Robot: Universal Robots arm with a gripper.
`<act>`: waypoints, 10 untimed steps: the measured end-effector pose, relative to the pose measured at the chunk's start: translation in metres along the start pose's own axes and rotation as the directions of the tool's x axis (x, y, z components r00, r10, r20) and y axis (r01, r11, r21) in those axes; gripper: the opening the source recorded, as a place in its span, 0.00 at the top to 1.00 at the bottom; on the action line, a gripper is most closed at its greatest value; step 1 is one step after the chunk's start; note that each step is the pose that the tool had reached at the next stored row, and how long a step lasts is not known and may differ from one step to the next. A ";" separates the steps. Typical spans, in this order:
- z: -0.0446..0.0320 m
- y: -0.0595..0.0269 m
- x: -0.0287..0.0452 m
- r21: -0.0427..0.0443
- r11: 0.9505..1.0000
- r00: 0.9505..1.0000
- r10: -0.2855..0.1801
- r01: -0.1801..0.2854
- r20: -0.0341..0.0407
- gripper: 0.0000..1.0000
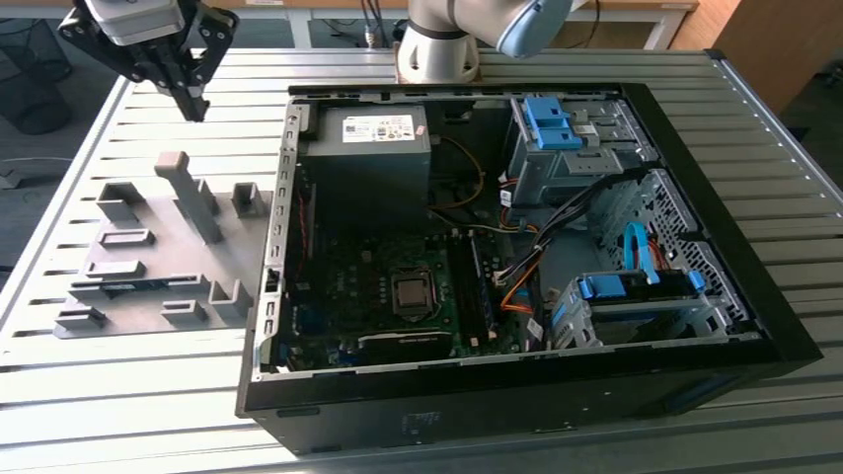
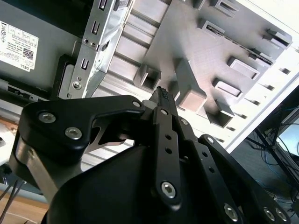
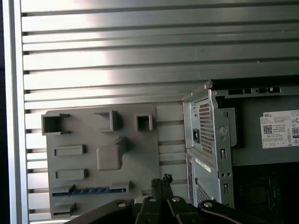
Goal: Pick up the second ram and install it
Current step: 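Reach for the second ram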
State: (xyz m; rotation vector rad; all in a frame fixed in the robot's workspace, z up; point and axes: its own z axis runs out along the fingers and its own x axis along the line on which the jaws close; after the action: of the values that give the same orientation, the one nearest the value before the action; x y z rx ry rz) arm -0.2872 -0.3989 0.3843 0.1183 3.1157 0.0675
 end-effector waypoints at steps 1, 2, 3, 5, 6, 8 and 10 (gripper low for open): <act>0.0000 -0.0001 0.0008 0.000 1.000 1.000 0.000 0.000 0.000 0.89; 0.0001 -0.0001 0.0016 0.000 1.000 1.000 0.000 0.000 0.000 0.89; 0.0002 -0.0002 0.0024 0.000 1.000 1.000 0.000 0.000 0.000 0.89; 0.0003 -0.0003 0.0043 0.000 1.000 1.000 0.000 0.000 0.000 0.89; 0.0004 -0.0004 0.0053 0.000 1.000 1.000 0.000 0.000 0.000 0.89; 0.0004 -0.0006 0.0076 0.000 1.000 1.000 0.000 0.000 0.000 0.89; 0.0005 -0.0008 0.0099 0.000 1.000 1.000 0.000 0.000 0.000 0.89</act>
State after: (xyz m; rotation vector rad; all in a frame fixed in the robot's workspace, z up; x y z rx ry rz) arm -0.2971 -0.3989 0.3836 0.1183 3.1160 0.0674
